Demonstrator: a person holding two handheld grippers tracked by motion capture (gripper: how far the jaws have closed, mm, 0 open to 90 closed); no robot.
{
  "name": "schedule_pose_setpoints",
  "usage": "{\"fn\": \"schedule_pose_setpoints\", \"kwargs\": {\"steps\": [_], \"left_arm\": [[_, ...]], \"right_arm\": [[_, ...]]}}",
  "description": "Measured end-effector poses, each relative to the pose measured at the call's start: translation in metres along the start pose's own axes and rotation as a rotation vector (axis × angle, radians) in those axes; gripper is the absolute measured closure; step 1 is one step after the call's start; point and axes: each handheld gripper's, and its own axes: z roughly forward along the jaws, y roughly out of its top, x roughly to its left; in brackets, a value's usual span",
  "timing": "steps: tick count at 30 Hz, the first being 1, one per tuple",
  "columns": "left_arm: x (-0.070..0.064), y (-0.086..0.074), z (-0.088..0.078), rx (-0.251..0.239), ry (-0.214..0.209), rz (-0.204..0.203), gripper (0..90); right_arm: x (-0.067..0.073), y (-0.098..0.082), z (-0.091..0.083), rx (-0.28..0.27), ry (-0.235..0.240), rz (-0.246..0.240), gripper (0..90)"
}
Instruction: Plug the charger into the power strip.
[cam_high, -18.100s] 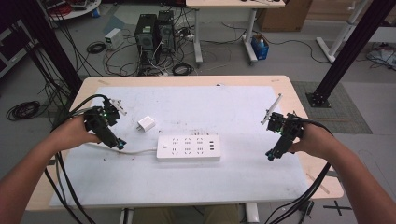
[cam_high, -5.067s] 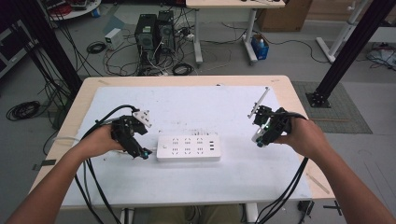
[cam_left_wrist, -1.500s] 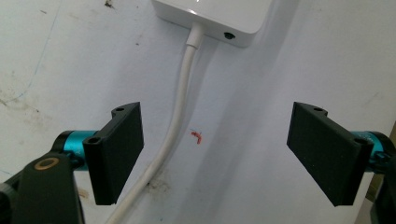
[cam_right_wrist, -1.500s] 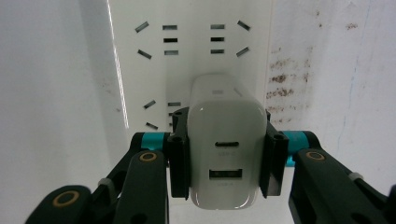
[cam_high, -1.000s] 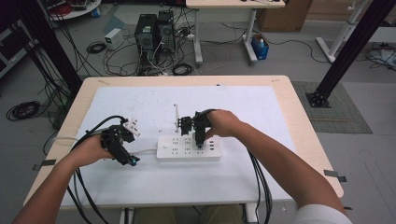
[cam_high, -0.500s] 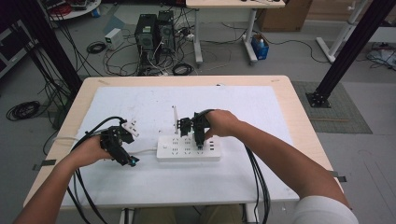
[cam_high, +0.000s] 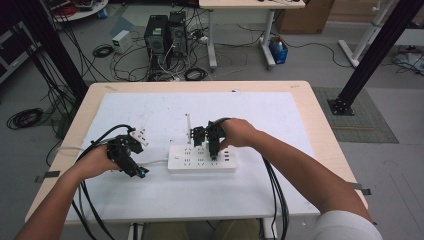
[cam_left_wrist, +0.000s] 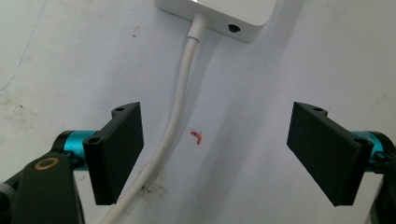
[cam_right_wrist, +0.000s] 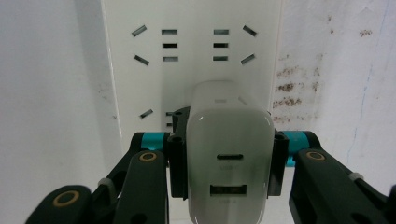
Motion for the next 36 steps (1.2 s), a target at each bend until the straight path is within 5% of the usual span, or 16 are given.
{"fn": "schedule_pose_setpoints", "kwargs": {"steps": [1,2,3,7,8,10,13,18,20,25,27,36], "left_arm": [[0.001,0.0,-0.001,0.02,0.0,0.022,18.8],[-0.001,0.0,0.0,-0.006,0.0,-0.005,18.8],[0.001,0.0,-0.001,0.02,0.0,0.021,18.8],[0.001,-0.001,0.001,0.012,-0.003,0.009,18.8],[0.002,-0.001,0.0,0.031,-0.002,0.028,18.8],[-0.001,-0.001,0.001,0.004,0.0,0.001,18.8],[0.001,-0.001,-0.001,0.013,0.004,0.014,18.8],[-0.001,-0.002,-0.005,0.005,0.013,0.018,18.8],[-0.001,-0.002,-0.007,-0.006,0.017,0.011,18.8],[-0.001,-0.003,-0.01,-0.009,0.023,0.012,18.8],[-0.001,-0.002,-0.011,-0.004,0.025,0.021,18.8],[-0.001,-0.001,-0.013,-0.01,0.037,0.015,18.8]], "right_arm": [[-0.002,-0.001,0.0,-0.007,0.007,-0.001,62.6],[-0.002,-0.001,0.0,-0.009,0.013,0.01,62.5],[-0.003,-0.001,0.0,-0.009,0.018,0.011,62.4],[-0.002,-0.003,-0.001,-0.021,0.012,0.002,61.7],[-0.003,-0.004,-0.001,-0.041,0.021,-0.008,55.7],[-0.006,-0.008,-0.006,-0.082,0.037,0.05,35.4],[-0.013,-0.017,-0.019,-0.164,0.09,0.139,21.8],[-0.026,-0.033,-0.037,-0.263,0.098,0.335,13.6],[-0.028,-0.043,-0.044,-0.323,0.172,0.349,13.5],[-0.027,-0.054,-0.055,-0.369,0.108,0.406,7.9],[-0.026,-0.056,-0.057,-0.359,0.065,0.418,0.8],[-0.015,-0.083,-0.072,-0.329,-0.012,0.446,0.8]]}}
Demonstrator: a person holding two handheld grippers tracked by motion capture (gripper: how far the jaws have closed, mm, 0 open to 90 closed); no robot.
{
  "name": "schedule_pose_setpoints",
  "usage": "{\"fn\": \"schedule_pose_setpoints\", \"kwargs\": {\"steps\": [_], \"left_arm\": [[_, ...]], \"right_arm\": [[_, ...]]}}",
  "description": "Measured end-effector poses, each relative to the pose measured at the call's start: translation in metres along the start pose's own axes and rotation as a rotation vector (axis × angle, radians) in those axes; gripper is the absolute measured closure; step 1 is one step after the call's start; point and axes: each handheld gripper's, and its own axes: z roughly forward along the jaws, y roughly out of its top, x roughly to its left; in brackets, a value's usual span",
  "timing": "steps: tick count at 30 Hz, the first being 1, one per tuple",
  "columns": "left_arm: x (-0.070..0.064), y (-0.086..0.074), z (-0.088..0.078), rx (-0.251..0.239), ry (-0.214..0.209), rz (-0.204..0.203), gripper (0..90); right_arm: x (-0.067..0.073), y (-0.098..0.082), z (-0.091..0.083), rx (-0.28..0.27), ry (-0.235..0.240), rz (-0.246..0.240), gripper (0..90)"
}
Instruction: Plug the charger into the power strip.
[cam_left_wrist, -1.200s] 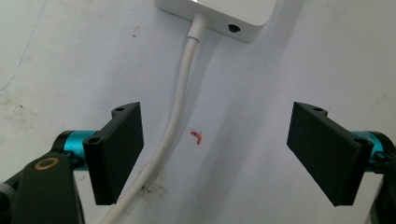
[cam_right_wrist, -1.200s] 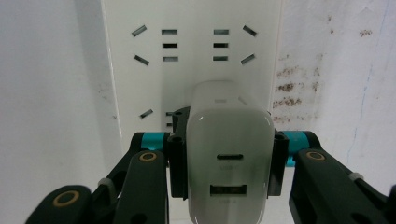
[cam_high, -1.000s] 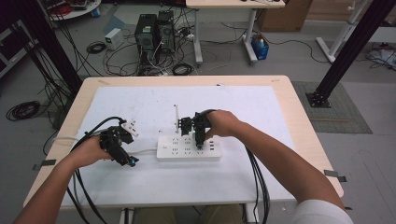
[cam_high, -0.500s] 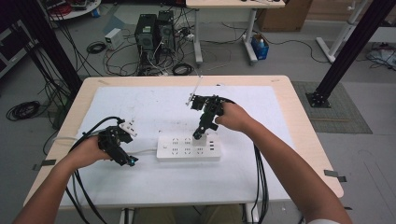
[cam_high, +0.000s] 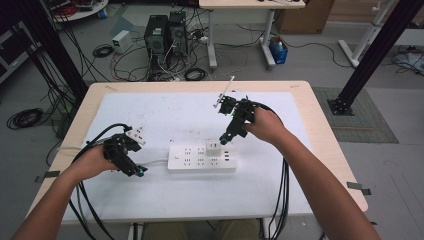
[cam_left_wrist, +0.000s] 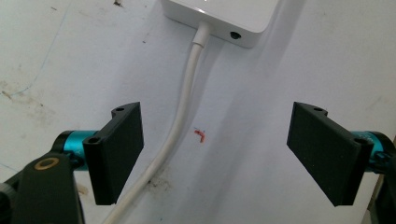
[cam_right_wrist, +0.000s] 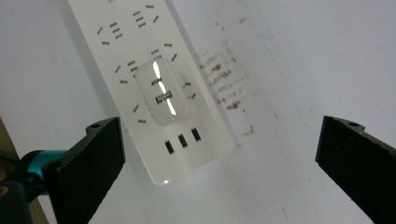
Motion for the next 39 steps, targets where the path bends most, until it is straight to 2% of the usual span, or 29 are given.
{"fn": "schedule_pose_setpoints", "kwargs": {"steps": [4,10,17,19,21,24,30,39], "left_arm": [[0.0,0.0,0.0,0.014,0.02,-0.015,18.8],[0.001,-0.001,-0.002,0.018,0.034,-0.049,18.8],[-0.002,-0.002,-0.006,0.009,0.059,-0.067,18.8],[-0.002,-0.002,-0.007,0.009,0.072,-0.083,18.8],[-0.002,-0.002,-0.008,0.01,0.075,-0.102,18.8],[-0.004,-0.002,-0.01,0.008,0.078,-0.096,18.8],[-0.008,-0.002,-0.013,0.004,0.092,-0.085,18.8],[-0.011,-0.004,-0.015,-0.006,0.102,-0.083,18.8]], "right_arm": [[0.002,-0.014,-0.016,-0.033,-0.03,0.015,0.8],[0.003,-0.042,-0.044,-0.075,-0.061,0.076,0.9],[0.01,-0.079,-0.065,-0.047,-0.113,0.13,0.9],[0.012,-0.089,-0.068,-0.026,-0.154,0.145,0.9],[0.014,-0.1,-0.071,-0.015,-0.171,0.168,0.9],[0.017,-0.113,-0.074,-0.02,-0.175,0.194,0.9],[0.022,-0.132,-0.075,-0.039,-0.177,0.217,0.9],[0.025,-0.143,-0.07,-0.041,-0.176,0.233,0.9]]}}
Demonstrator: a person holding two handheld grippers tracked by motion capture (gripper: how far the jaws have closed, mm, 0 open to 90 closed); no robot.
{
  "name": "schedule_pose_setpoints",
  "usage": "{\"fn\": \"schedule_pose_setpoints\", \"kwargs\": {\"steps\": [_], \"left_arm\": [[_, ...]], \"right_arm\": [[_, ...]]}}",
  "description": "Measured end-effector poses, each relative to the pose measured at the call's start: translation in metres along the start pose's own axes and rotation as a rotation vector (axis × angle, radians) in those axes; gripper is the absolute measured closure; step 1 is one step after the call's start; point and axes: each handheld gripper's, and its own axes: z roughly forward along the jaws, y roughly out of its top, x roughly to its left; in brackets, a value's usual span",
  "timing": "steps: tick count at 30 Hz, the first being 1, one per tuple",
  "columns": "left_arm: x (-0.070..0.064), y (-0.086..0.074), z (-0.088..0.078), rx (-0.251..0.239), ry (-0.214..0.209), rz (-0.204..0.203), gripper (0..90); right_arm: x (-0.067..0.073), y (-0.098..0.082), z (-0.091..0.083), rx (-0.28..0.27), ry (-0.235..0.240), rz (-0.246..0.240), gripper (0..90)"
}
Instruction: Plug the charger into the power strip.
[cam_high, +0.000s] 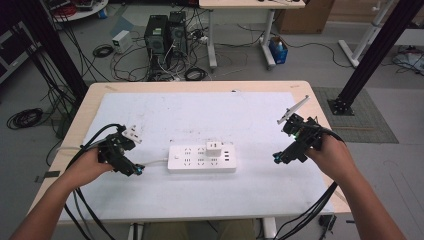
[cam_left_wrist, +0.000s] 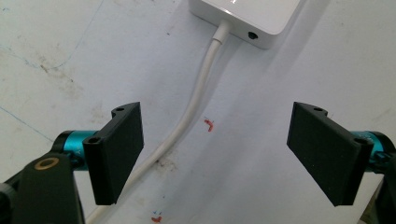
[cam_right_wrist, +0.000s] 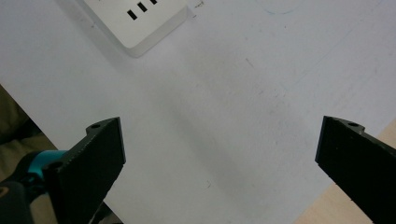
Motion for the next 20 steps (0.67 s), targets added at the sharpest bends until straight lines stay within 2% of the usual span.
{"fn": "schedule_pose_setpoints", "kwargs": {"steps": [20], "left_arm": [[-0.001,0.0,-0.003,-0.022,0.016,-0.01,18.8]], "right_arm": [[-0.002,-0.007,0.013,-0.011,0.004,0.028,0.9]]}}
